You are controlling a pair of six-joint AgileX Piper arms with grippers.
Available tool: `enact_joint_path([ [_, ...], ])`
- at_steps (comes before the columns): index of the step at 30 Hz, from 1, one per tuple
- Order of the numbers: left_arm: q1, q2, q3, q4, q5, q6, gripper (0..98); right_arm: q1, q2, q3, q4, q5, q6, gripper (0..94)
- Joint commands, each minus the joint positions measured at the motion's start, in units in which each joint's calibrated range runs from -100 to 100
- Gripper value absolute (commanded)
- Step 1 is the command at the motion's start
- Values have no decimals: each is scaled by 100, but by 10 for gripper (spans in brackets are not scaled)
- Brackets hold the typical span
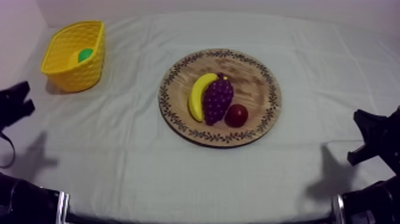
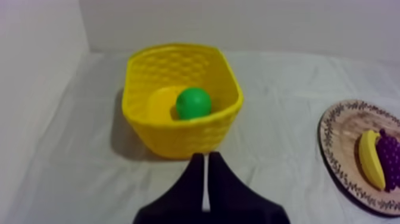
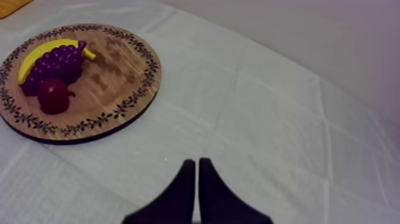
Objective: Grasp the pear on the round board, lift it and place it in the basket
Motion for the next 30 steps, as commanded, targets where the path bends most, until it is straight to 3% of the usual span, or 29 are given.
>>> enact_joint_path([
  [1,39,-767,946,-86,0,139,0,-2,-1,-1,0,0,1,3],
  [5,120,-1310,1196,-116,106,37,0,-2,-1,-1,0,0,1,3],
  [10,186,-1738,1298,52,105,-310,0,-2,-1,-1,0,0,1,3],
  [19,196,-1829,1339,106,23,681,0,-2,-1,-1,0,0,1,3],
  [30,196,-1832,1341,109,20,698,0,-2,-1,-1,0,0,1,3],
])
